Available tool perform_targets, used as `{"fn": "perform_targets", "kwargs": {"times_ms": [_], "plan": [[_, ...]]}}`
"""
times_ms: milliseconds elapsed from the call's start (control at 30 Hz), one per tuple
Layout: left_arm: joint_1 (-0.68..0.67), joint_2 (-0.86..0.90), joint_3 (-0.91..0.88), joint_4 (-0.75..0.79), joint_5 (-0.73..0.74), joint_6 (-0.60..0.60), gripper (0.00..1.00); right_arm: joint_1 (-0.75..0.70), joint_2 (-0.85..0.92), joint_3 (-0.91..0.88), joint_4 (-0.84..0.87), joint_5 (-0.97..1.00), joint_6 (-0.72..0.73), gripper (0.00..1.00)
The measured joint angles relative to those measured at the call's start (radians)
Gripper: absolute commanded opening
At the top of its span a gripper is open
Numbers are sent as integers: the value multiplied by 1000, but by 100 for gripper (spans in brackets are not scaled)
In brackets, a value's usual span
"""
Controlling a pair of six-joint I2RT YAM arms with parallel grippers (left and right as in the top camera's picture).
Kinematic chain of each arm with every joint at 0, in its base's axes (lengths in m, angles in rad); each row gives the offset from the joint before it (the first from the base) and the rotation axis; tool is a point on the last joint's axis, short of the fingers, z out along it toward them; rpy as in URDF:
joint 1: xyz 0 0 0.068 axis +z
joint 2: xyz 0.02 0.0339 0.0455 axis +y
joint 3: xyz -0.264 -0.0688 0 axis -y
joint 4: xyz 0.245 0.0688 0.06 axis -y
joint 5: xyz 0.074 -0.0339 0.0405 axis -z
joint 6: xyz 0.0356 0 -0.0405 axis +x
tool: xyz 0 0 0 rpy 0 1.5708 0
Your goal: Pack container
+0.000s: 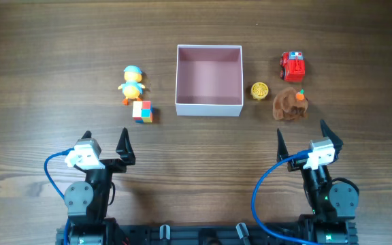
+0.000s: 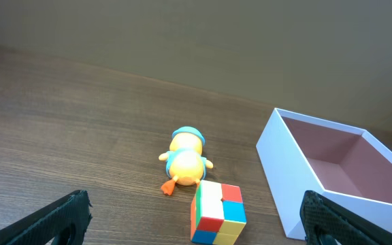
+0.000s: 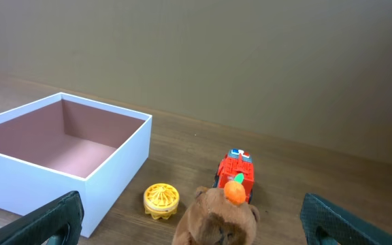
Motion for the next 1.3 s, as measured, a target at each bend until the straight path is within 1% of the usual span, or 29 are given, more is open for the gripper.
{"fn": "perform_targets", "kwargs": {"times_ms": [33,167,333,1300], "plan": [[0,0,0,0,0,0,100,0,0,0,0,0,0,100],[0,0,0,2,16,-115,100,0,0,0,0,0,0,100],[0,0,0,3,21,-164,100,0,0,0,0,0,0,100],[0,0,0,3,24,-176,100,0,0,0,0,0,0,100]]}}
